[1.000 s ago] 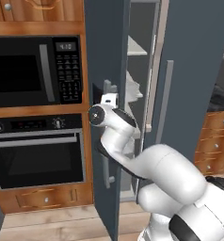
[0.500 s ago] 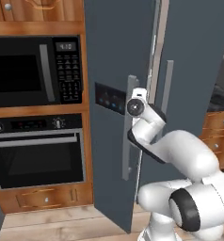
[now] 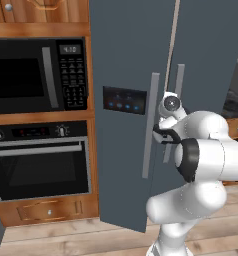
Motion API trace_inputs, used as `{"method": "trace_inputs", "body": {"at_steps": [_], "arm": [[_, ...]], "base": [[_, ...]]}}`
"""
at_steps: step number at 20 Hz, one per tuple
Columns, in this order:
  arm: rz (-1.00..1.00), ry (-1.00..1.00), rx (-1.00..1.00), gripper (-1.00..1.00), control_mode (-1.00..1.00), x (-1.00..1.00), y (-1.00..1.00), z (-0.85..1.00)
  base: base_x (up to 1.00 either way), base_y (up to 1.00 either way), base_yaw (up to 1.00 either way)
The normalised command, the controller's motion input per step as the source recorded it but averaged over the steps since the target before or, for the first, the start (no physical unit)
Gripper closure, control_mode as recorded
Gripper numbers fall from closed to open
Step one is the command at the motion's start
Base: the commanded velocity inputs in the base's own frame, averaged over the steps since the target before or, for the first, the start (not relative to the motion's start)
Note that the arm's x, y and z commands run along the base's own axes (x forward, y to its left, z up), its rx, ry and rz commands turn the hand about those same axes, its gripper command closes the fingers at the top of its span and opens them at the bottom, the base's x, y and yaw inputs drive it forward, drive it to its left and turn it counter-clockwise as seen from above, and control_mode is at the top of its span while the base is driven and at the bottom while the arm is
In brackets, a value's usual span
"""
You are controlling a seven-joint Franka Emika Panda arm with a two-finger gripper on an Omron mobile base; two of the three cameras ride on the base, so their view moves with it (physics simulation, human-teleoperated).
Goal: Store the kebab skewer in the freezer for long-term storage. Close the freezer door after placing the cooked food.
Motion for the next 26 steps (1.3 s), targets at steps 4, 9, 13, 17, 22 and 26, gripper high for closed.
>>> {"method": "trace_inputs", "body": {"at_steps": [4, 9, 13, 17, 22, 26], "arm": [[-0.02, -0.02, 0.25, -1.0, -1.0, -0.1, -0.63, 0.37], [-0.24, -0.24, 0.18, -1.0, -1.0, -0.53, 0.36, 0.81], [-0.47, -0.18, 0.25, -1.0, -1.0, 0.15, 0.65, 0.38], [-0.52, -0.24, 0.33, -1.0, -1.0, -0.02, 0.66, 0.22], [-0.35, -0.08, 0.45, -1.0, -1.0, -0.64, 0.55, 0.24], [-0.19, -0.03, 0.66, -1.0, -1.0, -0.31, 0.32, 0.58]], "base": [[0.0, 0.0, 0.0], [0.0, 0.0, 0.0], [0.0, 0.0, 0.0], [0.0, 0.0, 0.0], [0.0, 0.0, 0.0], [0.0, 0.0, 0.0]]}}
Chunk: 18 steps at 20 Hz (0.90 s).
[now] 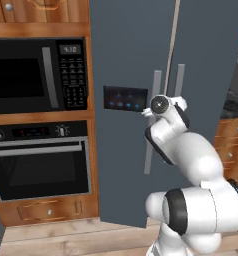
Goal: Store the kebab skewer in the freezer for long-term storage. Close the freezer door after placing the cooked food.
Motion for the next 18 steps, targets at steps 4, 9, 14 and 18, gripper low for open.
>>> {"method": "trace_inputs", "body": {"at_steps": [4, 9, 14, 18], "arm": [[-0.03, 0.11, 0.75, -1.0, -1.0, -0.23, 0.06, 0.93], [0.06, 0.06, 0.15, -1.0, -1.0, -0.14, 0.28, 0.1], [0.05, 0.0, 0.0, -1.0, -1.0, 0.19, 0.22, 0.0], [0.0, 0.0, 0.0, -1.0, -1.0, 0.32, -0.04, -0.06]], "base": [[0.0, 0.0, 0.0], [0.0, 0.0, 0.0], [0.0, 0.0, 0.0], [0.0, 0.0, 0.0]]}}
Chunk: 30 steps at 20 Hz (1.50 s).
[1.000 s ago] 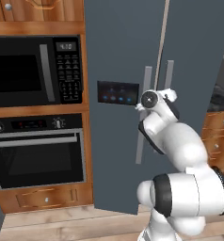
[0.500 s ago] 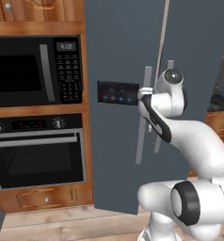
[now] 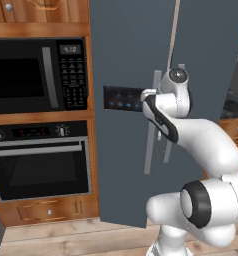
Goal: Store the kebab skewer in the freezer for long-term storage. Close the freezer door after placing the cooked food.
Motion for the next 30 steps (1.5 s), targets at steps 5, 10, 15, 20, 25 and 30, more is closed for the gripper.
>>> {"method": "trace_inputs", "body": {"at_steps": [5, 10, 15, 20, 25, 30], "arm": [[-0.05, 0.04, -0.04, -1.0, -1.0, 0.46, -0.01, -0.15], [-0.02, 0.0, -0.04, -1.0, -1.0, 0.61, -0.08, -0.16], [0.05, -0.02, 0.0, -1.0, -1.0, 0.65, -0.4, -0.02], [0.02, 0.0, 0.0, -1.0, -1.0, 0.65, -0.23, -0.01], [0.0, 0.0, -0.01, -1.0, -1.0, 0.7, 0.0, 0.0], [0.0, 0.0, 0.0, -1.0, -1.0, 0.73, 0.0, 0.0]], "base": [[0.0, 0.0, 0.0], [0.0, 0.0, 0.0], [0.0, 0.0, 0.0], [0.0, 0.0, 0.0], [0.0, 0.0, 0.0], [0.0, 0.0, 0.0]]}}
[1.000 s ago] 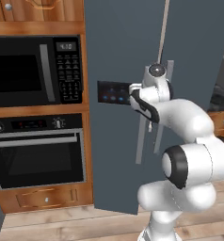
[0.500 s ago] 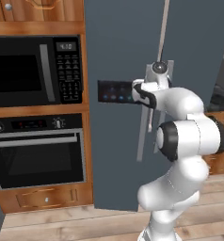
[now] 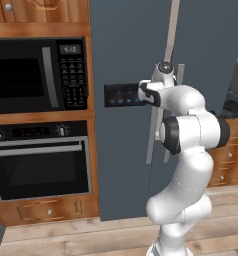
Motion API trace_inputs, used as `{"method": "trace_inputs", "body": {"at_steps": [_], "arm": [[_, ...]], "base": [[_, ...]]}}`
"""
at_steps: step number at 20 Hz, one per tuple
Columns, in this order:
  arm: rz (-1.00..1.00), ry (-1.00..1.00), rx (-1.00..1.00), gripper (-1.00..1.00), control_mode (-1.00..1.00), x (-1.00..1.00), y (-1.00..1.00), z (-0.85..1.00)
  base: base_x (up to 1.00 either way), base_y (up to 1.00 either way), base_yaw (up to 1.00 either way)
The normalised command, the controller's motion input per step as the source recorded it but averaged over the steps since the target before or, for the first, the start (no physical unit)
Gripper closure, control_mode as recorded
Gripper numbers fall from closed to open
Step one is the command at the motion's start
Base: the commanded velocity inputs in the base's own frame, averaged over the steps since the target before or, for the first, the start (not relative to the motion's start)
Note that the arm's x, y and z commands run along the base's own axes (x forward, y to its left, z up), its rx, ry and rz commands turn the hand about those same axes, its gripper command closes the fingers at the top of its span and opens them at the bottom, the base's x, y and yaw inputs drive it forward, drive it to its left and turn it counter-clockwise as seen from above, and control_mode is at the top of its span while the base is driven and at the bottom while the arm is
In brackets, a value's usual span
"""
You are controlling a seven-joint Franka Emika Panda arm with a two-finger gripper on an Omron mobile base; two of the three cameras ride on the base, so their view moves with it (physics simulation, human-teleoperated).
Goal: Store the kebab skewer in the freezer for long-term storage. Close the freezer door after placing the cooked food.
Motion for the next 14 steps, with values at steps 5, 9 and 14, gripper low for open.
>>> {"method": "trace_inputs", "body": {"at_steps": [5, 9, 14], "arm": [[0.01, 0.0, 0.0, -1.0, -1.0, 0.66, -0.1, 0.0], [0.06, -0.12, 0.0, -1.0, -1.0, 0.38, -0.13, 0.0], [0.03, -0.29, 0.0, -1.0, -1.0, -0.11, 0.0, 0.0]], "base": [[0.0, 0.0, 0.0], [0.0, 0.0, 0.0], [0.0, 0.0, 0.0]]}}
